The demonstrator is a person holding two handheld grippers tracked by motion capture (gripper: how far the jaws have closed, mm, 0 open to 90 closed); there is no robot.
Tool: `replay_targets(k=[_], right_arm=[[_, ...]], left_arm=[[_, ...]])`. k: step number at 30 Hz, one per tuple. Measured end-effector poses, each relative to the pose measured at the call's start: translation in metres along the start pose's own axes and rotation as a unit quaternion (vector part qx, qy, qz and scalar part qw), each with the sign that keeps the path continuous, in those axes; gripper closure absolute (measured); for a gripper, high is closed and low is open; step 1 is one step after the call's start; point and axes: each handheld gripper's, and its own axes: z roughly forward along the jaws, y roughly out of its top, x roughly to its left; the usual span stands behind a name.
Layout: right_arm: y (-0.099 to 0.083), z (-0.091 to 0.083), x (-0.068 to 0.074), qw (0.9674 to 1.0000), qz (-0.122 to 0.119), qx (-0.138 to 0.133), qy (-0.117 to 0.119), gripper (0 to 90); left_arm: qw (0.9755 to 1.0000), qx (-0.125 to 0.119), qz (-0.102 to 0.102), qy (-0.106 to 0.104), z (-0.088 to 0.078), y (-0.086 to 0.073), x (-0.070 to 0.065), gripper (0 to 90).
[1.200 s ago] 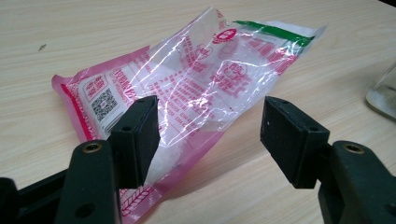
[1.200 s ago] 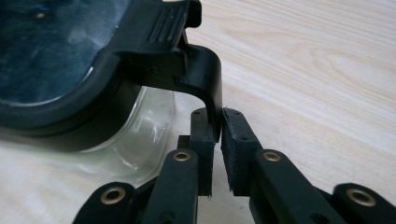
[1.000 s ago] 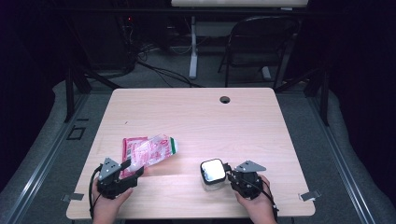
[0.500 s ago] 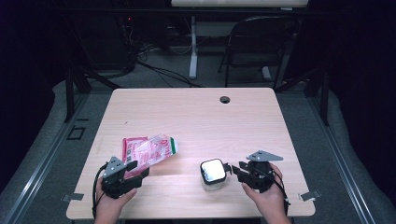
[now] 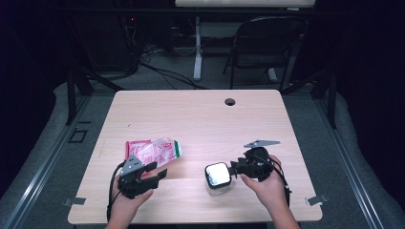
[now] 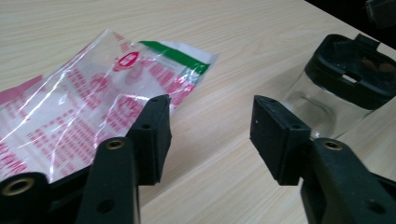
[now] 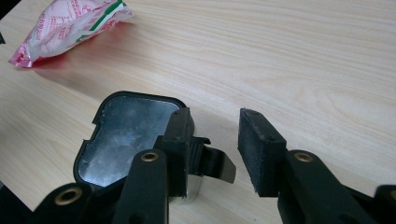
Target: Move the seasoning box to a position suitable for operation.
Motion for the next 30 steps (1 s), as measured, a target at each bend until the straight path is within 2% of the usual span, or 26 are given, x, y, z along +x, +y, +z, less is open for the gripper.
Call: replay_targets(k=[3, 4, 6, 9, 10, 12, 17, 20, 23, 29, 30], right_arm=[[-0.001, 0.002, 0.0, 1.0, 0.005, 0.001, -0.002, 64.6], [-0.002, 0.002, 0.0, 1.0, 0.006, 0.005, -0.004, 64.8], [-0.004, 0.005, -0.001, 0.9999, 0.003, 0.007, -0.007, 65.3], [-0.006, 0.008, -0.001, 0.9999, 0.006, 0.01, 0.0, 65.7], [-0.007, 0.009, -0.002, 0.9999, 0.007, 0.01, 0.001, 66.1], [-0.007, 0.009, -0.002, 0.9999, 0.006, 0.009, 0.001, 66.4], [-0.008, 0.008, -0.002, 0.9999, 0.013, 0.01, 0.002, 67.6], [-0.008, 0.008, -0.004, 0.9997, 0.018, 0.011, 0.007, 68.0], [-0.009, 0.008, -0.005, 0.9996, 0.023, 0.009, 0.013, 68.0], [-0.009, 0.008, -0.006, 0.9995, 0.025, 0.008, 0.016, 68.0], [-0.01, 0.008, -0.006, 0.9995, 0.026, 0.007, 0.017, 68.0]], left_arm=[[1.0, -0.001, 0.003, -0.002, 0.004, 0.003, -0.004, 50.5], [0.9999, 0.0, 0.008, -0.01, 0.009, 0.006, -0.01, 51.4], [0.9998, 0.002, 0.013, -0.012, 0.014, 0.008, -0.015, 52.0], [0.9996, 0.008, 0.022, -0.016, 0.021, 0.01, -0.022, 54.3], [0.9992, 0.013, 0.027, -0.027, 0.025, 0.012, -0.027, 56.1], [0.9989, 0.015, 0.033, -0.029, 0.029, 0.013, -0.032, 57.1], [0.9981, 0.025, 0.037, -0.043, 0.037, 0.012, -0.043, 62.1], [0.997, 0.037, 0.046, -0.049, 0.042, 0.01, -0.05, 64.6], [0.9956, 0.044, 0.048, -0.068, 0.048, 0.01, -0.057, 66.4], [0.9933, 0.053, 0.059, -0.084, 0.057, 0.009, -0.072, 73.3], [0.9923, 0.056, 0.063, -0.091, 0.058, 0.009, -0.073, 74.8]])
